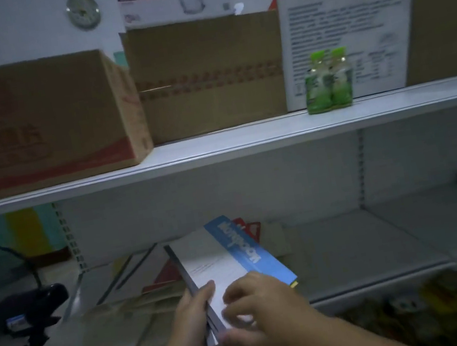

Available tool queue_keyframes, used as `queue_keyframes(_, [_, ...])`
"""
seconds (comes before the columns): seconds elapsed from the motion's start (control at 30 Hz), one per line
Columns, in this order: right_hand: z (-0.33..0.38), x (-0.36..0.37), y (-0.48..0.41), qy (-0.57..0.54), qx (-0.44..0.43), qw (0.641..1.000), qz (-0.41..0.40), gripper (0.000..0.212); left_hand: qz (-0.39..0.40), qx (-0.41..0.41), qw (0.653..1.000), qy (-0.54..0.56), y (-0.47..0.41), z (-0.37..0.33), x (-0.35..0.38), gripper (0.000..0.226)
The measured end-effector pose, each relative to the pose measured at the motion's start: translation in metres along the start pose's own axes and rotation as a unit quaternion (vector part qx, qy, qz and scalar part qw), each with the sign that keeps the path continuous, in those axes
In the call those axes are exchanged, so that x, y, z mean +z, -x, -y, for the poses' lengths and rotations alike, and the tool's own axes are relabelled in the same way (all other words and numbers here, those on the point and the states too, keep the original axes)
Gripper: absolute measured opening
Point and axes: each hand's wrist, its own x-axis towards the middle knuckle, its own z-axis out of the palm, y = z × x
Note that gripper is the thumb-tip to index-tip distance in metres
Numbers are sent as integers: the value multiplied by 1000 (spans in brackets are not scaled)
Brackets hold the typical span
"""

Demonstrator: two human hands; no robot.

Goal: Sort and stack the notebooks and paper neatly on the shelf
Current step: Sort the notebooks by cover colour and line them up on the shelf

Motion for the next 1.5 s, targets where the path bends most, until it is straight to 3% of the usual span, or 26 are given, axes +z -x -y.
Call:
queue_keyframes(0.07, [-27, -26, 32, -80, 129, 988, -12, 61, 35, -8, 999, -23, 0, 24, 25, 20])
queue_keyframes(0.13, [-61, -50, 67, -54, 250, 963, -81, 74, 75, -36, 996, -40, 4, 47, 55, 19])
queue_keyframes(0.2, [-94, -71, 104, -58, 339, 935, -88, 66, 117, -67, 989, -64, 10, 72, 83, 19])
queue_keyframes(0.27, [-111, -88, 140, -201, 409, 887, -69, 49, 154, -97, 980, -80, 16, 98, 110, 19])
queue_keyframes(0.33, [-122, -97, 172, -280, 455, 841, -84, 52, 184, -118, 972, -85, 20, 121, 137, 21])
queue_keyframes(0.4, [-139, -100, 200, -308, 489, 801, -159, 60, 202, -117, 968, -90, 21, 140, 166, 23])
queue_keyframes(0.57, [-179, -129, 244, -334, 547, 708, -297, 41, 253, -122, 954, -105, 15, 176, 238, 24])
queue_keyframes(0.73, [-223, -168, 266, -312, 587, 695, -272, 51, 288, -135, 947, -55, -3, 211, 316, 11])
queue_keyframes(0.87, [-268, -202, 275, -330, 609, 685, -226, 54, 309, -148, 939, -38, -29, 233, 373, 14])
queue_keyframes(1.0, [-311, -221, 282, -312, 631, 664, -251, 55, 311, -142, 937, -71, -67, 254, 422, 17])
queue_keyframes(1.13, [-351, -234, 295, -308, 654, 631, -282, 47, 347, -114, 923, -119, -90, 272, 466, 44])
queue_keyframes(1.27, [-379, -249, 306, -333, 665, 598, -300, 42, 349, -143, 916, -137, -104, 297, 499, 62])
queue_keyframes(1.4, [-408, -261, 313, -336, 660, 596, -310, 38, 374, -158, 893, -196, -126, 313, 521, 39])
queue_keyframes(1.5, [-437, -272, 319, -355, 630, 601, -341, 40, 367, -164, 894, -198, -144, 327, 539, 36])
